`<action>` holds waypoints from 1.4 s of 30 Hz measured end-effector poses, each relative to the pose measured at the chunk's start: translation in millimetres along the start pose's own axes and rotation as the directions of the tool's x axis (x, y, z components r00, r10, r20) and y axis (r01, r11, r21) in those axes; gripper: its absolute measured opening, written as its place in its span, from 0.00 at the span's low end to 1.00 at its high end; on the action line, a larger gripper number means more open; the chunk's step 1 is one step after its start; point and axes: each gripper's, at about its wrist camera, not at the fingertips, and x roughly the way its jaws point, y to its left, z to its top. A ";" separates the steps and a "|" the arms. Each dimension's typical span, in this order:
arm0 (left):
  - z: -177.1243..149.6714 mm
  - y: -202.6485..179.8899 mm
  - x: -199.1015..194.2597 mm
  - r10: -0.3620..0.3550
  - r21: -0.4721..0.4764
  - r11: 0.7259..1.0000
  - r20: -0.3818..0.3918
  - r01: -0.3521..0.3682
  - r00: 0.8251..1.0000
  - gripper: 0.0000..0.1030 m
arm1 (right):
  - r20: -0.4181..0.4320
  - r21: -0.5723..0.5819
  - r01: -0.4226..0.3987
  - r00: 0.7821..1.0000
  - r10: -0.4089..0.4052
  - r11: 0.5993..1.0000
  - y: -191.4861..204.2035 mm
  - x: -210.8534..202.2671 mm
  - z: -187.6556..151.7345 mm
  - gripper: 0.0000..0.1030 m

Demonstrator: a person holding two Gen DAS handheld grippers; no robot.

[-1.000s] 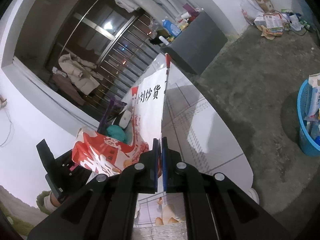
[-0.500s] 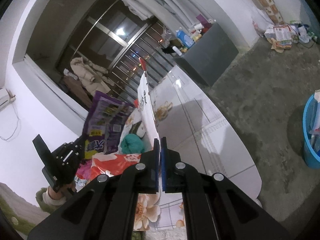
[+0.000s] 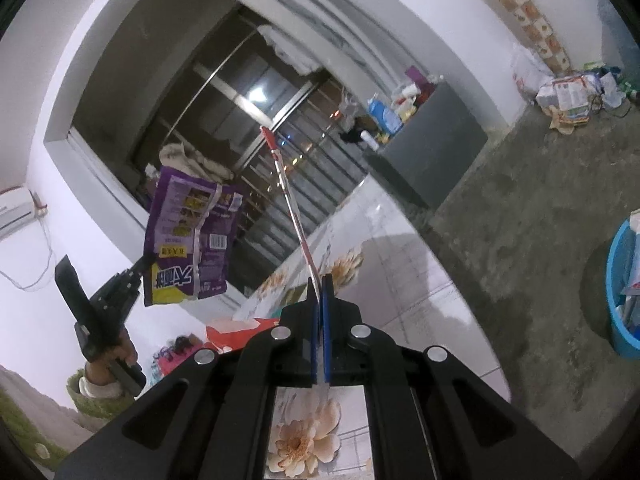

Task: Collect trash
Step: 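Carry both bags over the blue wastebasket and open the left tool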

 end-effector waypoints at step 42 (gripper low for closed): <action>64.9 -582.3 216.3 -0.759 0.183 0.474 -0.411 0.861 0.505 0.20 | -0.133 0.493 0.810 0.431 -0.893 0.318 -265.7 -140.3 -1.3 0.02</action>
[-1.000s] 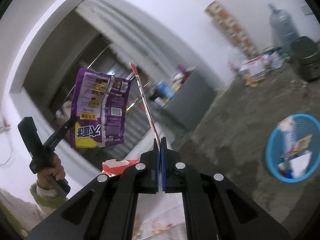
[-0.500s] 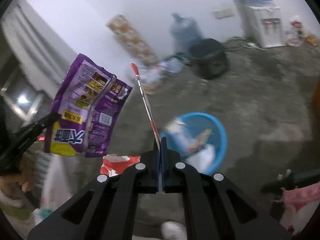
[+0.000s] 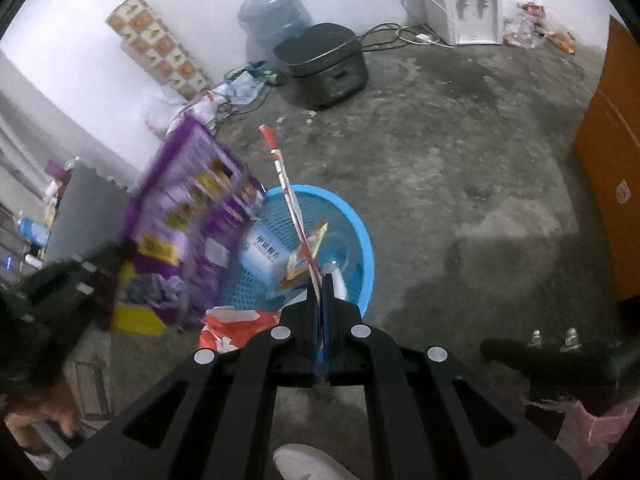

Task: Collect trash
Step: 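Carry both bags over the blue wastebasket and open the left tool, then lower the red-and-white bag into the wastebasket and open the right tool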

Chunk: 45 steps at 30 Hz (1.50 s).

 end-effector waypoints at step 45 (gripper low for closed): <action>-196.8 179.2 -340.3 0.244 -0.469 0.866 0.094 -0.173 0.965 0.69 | -0.170 -0.153 0.126 0.974 -0.152 0.980 106.9 101.2 9.5 0.02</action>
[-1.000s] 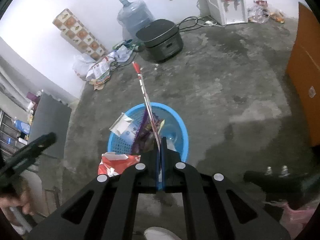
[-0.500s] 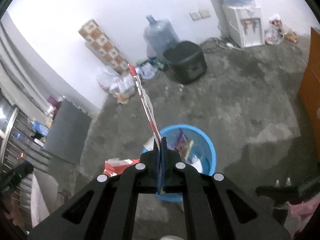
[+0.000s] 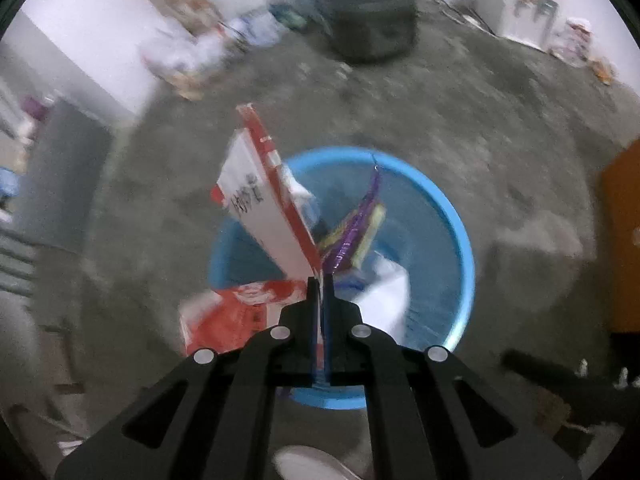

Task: Collect trash
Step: 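Lower the red-and-white bag into the wastebasket and open the right tool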

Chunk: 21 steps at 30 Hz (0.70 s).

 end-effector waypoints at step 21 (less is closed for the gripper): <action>-60.9 55.2 -31.5 0.073 -0.134 0.988 -0.040 -0.077 0.997 0.70 | -0.149 -0.083 0.108 0.982 -0.120 0.991 -3.0 66.2 -12.9 0.37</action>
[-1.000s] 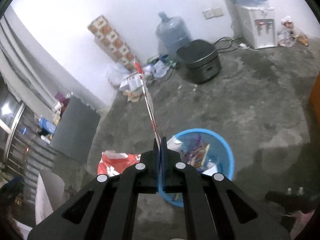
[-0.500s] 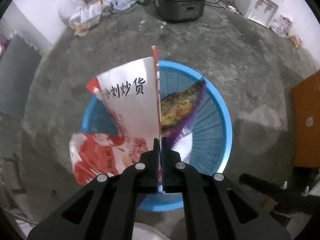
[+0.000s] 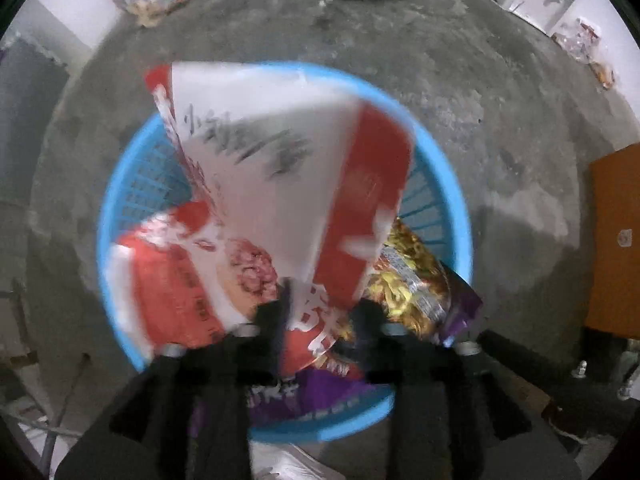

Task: Collect trash
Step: 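Lower the red-and-white bag into the wastebasket and open the right tool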

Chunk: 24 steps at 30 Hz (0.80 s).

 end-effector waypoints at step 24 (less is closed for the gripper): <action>-3.0 -0.3 0.1 0.011 -0.008 1.000 -0.012 -0.011 1.000 0.70 | 0.216 -0.251 -0.013 0.974 0.069 0.968 64.1 -29.2 -19.5 0.43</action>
